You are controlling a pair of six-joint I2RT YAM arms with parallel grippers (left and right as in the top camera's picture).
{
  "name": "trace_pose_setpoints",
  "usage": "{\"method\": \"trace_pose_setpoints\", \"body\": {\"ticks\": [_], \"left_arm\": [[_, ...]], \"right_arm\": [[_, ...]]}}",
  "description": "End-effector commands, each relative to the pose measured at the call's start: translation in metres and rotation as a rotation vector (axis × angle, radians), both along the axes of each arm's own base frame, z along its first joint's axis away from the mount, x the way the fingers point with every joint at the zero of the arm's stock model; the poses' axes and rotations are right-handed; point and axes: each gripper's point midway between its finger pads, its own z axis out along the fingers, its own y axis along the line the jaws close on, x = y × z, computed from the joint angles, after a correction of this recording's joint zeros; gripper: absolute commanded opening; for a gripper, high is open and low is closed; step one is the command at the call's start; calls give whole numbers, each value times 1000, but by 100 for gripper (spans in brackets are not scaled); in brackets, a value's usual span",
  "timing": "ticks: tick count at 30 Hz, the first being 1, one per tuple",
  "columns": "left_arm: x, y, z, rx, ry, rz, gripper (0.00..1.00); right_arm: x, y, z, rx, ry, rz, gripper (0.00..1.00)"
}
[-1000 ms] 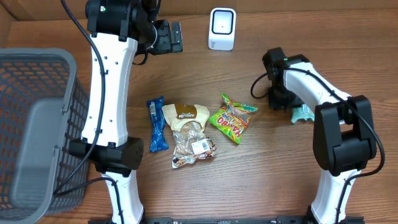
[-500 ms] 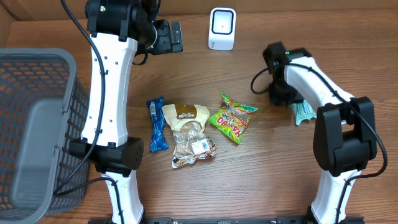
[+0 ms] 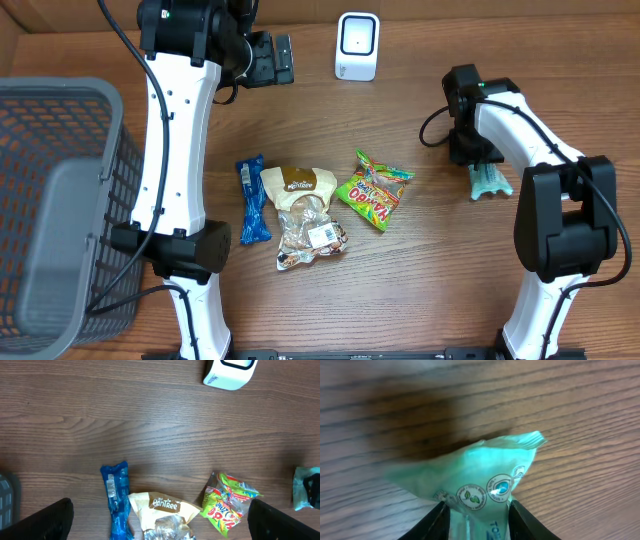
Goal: Scan the item barcode
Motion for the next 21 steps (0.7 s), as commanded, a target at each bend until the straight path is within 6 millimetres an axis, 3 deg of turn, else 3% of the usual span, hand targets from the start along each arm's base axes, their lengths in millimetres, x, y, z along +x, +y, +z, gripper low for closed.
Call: {"method": "trace_pose_setpoints", "body": {"ticks": [1, 4, 7, 9, 11, 15, 16, 17, 19, 21], "left_arm": [[1, -5, -2, -7, 4, -7, 100], [1, -5, -2, -7, 4, -7, 100], [1, -5, -2, -7, 4, -7, 100], [1, -5, -2, -7, 4, -7, 100], [1, -5, -2, -7, 4, -7, 100], [1, -5, -2, -7, 4, -7, 100], [1, -5, -2, -7, 4, -7, 100], [1, -5, -2, -7, 4, -7, 100], [1, -5, -2, -7, 4, -7, 100], [1, -5, -2, -7, 4, -7, 100]], "right_arm": [[-11, 2, -20, 17, 25, 5, 39], [-20, 4, -34, 36, 43, 8, 39], [-23, 4, -35, 37, 50, 7, 39], [-21, 14, -30, 94, 57, 6, 31], [-14, 40, -20, 251, 69, 24, 27], [-4, 114, 9, 733, 69, 127, 26], [-4, 125, 15, 830, 69, 136, 27], [-4, 123, 15, 833, 70, 130, 29], [-3, 107, 9, 755, 71, 106, 49], [-3, 96, 7, 707, 70, 96, 52]]}}
